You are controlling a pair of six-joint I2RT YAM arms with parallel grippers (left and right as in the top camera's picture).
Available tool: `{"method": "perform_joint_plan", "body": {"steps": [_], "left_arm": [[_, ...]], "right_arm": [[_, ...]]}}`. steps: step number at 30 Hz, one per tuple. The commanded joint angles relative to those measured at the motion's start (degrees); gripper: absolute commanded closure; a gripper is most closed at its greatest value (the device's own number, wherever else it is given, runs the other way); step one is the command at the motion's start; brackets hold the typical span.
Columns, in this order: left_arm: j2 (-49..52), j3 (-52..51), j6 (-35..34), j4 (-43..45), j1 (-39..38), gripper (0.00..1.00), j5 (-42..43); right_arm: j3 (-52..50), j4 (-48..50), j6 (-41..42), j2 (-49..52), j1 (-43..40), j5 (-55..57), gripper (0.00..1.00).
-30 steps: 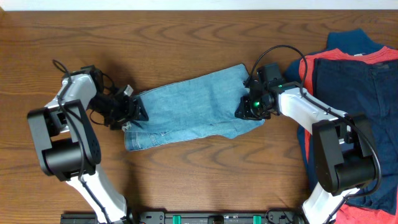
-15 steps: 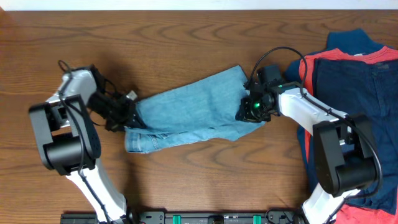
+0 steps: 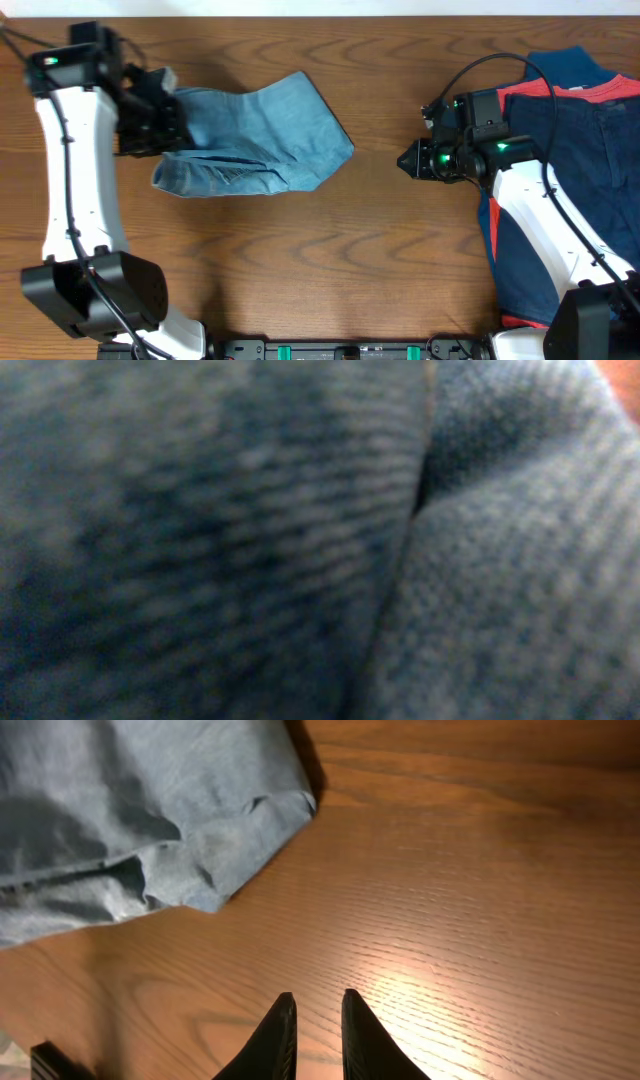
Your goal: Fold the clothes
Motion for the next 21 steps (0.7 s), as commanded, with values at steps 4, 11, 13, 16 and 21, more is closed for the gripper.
{"method": "perform_joint_plan", "body": {"steps": [4,11,13,16,21], "left_arm": [[3.13,-2.84,-11.34,4.39,-7.78,0.94,-11.91],[3.43,-2.82,-15.78,1.31,-6.73,0.94,-15.67],[3.43,-2.82,-17.07,-0.48,-5.31,0.94,-20.13],[3.45,-3.26,-17.44,-0.68,-2.58,0.94,-22.53],[3.50,-7.65,-17.62,0.76,1.40,0.94,-22.38]], "right_arm": [[0.11,-1.75,0.39,-0.50,-1.36,0.11,0.85],[0.11,-1.20,-0.07,-0.50,-0.92,0.11,0.86],[0.11,0.33,-0.09,-0.50,-0.50,-0.17,0.86],[0.11,3.41,-0.94,-0.50,0.96,-1.97,0.87],[0.11,7.98,-0.94,-0.48,4.46,-1.95,0.88]]}}
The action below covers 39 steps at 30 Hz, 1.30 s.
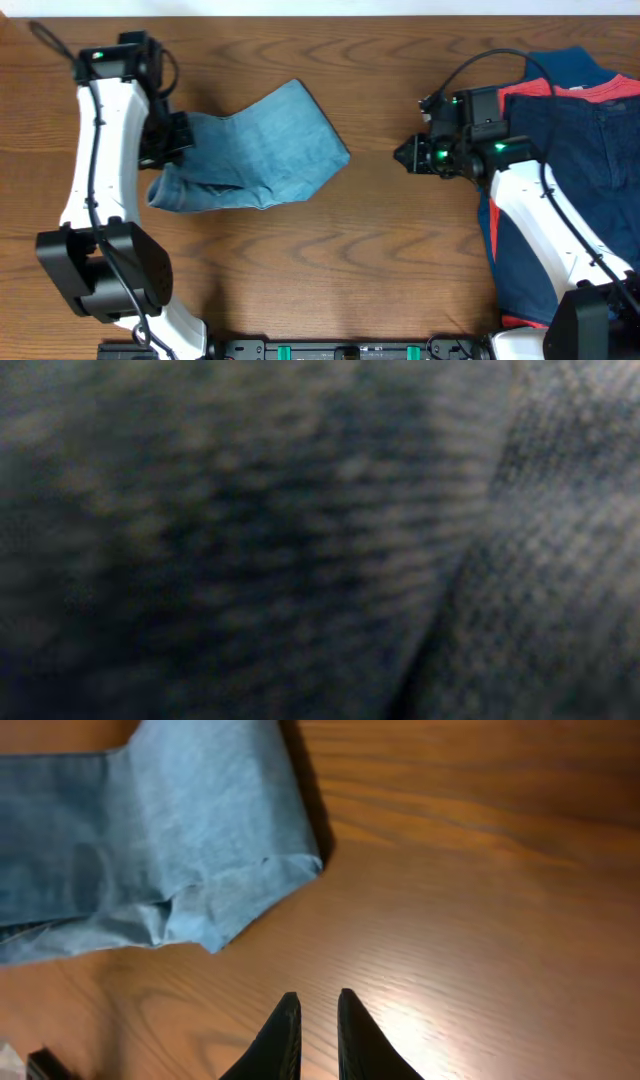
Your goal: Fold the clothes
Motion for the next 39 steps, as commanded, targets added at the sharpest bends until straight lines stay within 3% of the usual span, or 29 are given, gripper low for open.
{"method": "perform_joint_plan", "body": {"steps": [1,7,14,21,28,39], "left_arm": [[-0.70,-3.89,-1.53,0.83,2.29,0.94,-3.10],[-0.63,-11.67,-1.57,7.72,3.69,0.94,-3.10],[-0.63,-14.38,-1.57,10.10,3.69,0.94,-3.10],[-0.63,-14.38,-1.55,10.12,3.67,0.94,-3.08],[-0.63,-14.38,-1.46,10.84,3.67,0.94,-3.08],[-0.63,-14.38,1.79,16.39,3.67,0.83,-3.10]], "right_arm": [[0.15,4.28,-0.66,-0.35,3.17,-1.07,0.90],[0.15,19.45,4.28,3.87,10.01,3.93,0.94],[0.17,39.85,15.45,18.58,14.60,2.91,0.99],[1.73,49.96,22.38,32.72,15.76,3.02,0.99],[3.52,31.21,20.06,34.23,14.58,10.43,0.99],[3.54,-3.26,18.84,17.16,17.75,30.47,0.99]]}}
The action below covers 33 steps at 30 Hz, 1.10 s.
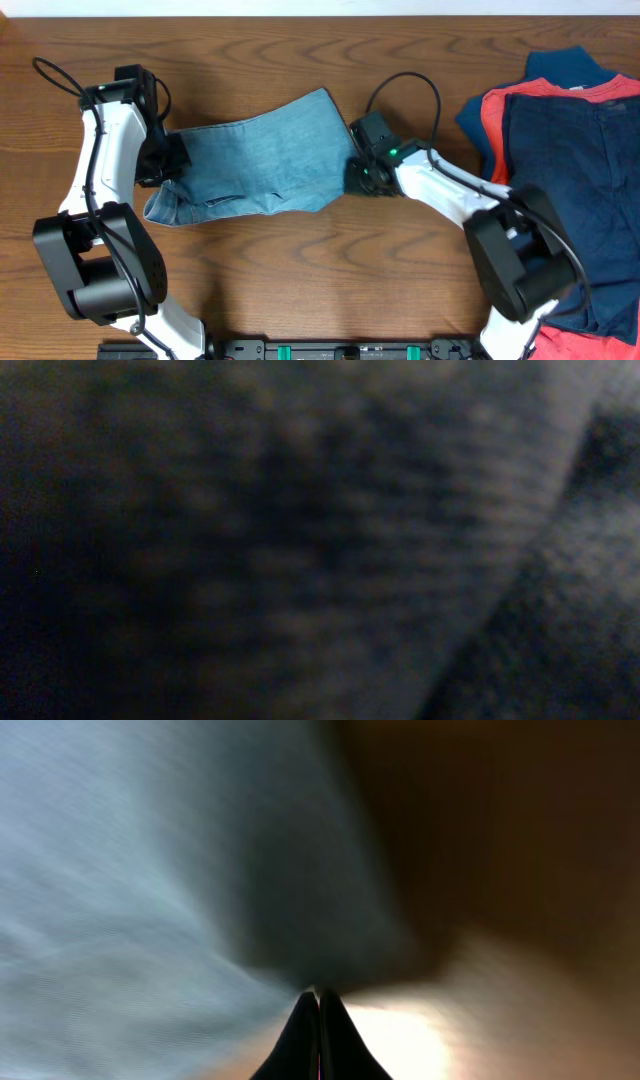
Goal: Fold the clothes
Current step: 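Grasp the right edge of the folded jeans with the right gripper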
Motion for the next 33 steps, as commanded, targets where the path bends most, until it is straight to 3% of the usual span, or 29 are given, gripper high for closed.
{"method": "perform_joint_plan", "body": {"steps": [1,4,8,14,15,17,19,20,22,33], "left_arm": [[-0.63,0.15,0.81,0.50,0.70,0.83,-2.62],[-0.63,0.15,0.81,0.42,0.70,0.83,-2.58],[-0.63,0.15,0.81,0.04,0.66,0.83,-2.56],[-0.63,0.15,0.79,0.07,0.66,0.83,-2.56],[-0.63,0.15,0.79,0.07,0.66,0.83,-2.56],[-0.63,0.15,0.81,0.04,0.66,0.83,-2.56],[-0.63,0.15,0.79,0.00,0.66,0.83,-2.56],[-0.63,0.15,0.81,-0.07,0.66,0.83,-2.56],[-0.63,0.15,0.79,-0.11,0.66,0.83,-2.56],[-0.63,0.15,0.83,0.31,0.66,0.83,-1.09]], "right_arm": [[-0.98,-4.46,-0.74,-5.44,0.55,10.21,0.99],[-0.98,-4.94,-2.80,-10.58,0.55,7.78,0.99],[-0.98,4.50,-8.39,-15.21,0.55,2.12,0.99],[-1.03,19.04,-8.17,-10.93,0.37,4.57,0.98],[-1.03,20.76,-8.17,-9.16,0.09,4.76,0.91],[-1.03,22.45,-8.22,-6.05,-0.76,4.83,0.52],[-1.01,22.23,-8.52,-3.89,-2.19,4.33,0.58],[-1.03,22.05,-9.46,-3.08,-3.13,3.28,0.57],[-1.03,22.14,-11.56,-1.64,-5.27,0.20,0.45],[-1.05,23.10,-18.75,4.26,-9.38,-22.10,0.41]]}}
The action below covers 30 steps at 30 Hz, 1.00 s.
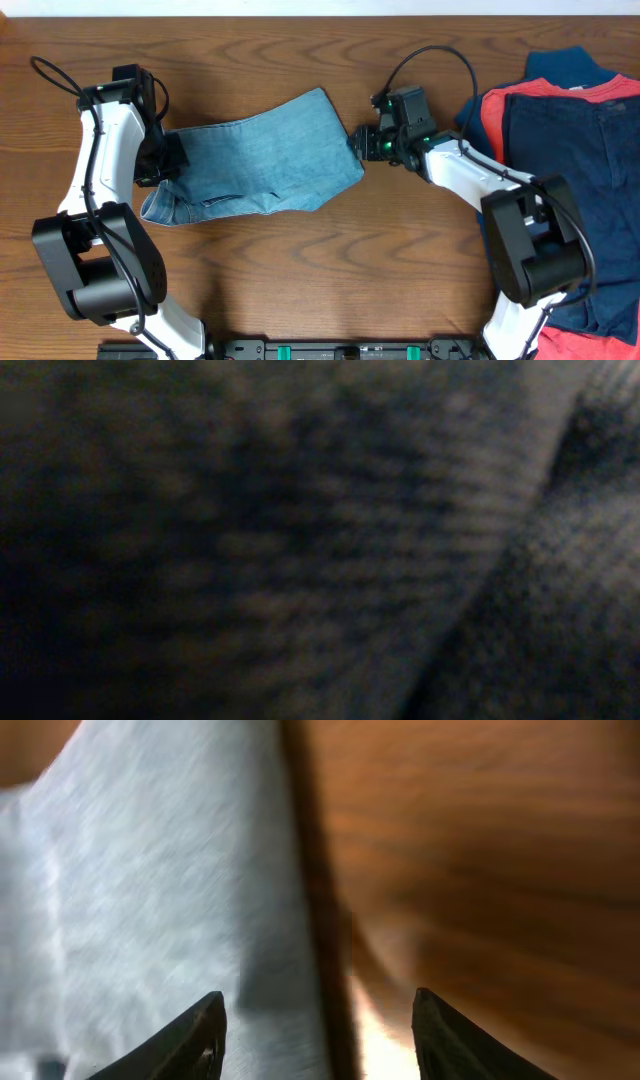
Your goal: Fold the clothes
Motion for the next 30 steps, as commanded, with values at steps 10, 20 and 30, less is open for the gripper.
{"method": "perform_joint_plan", "body": {"steps": [10,20,30], "left_arm": [[-0.63,0.15,0.33,0.07,0.39,0.83,-0.31],[-0.63,0.15,1.60,-3.45,0.39,0.83,0.00],[-0.63,0.15,1.62,-4.48,0.39,0.83,8.52]], "right_arm": [[0.00,-4.59,-3.37,3.56,2.08,-8.13,0.99],[0.00,-36.61,0.70,-5.92,0.44,5.27,0.99],[0.22,-40.74,0.26,-14.43,-0.26,10.95,0.54]]}}
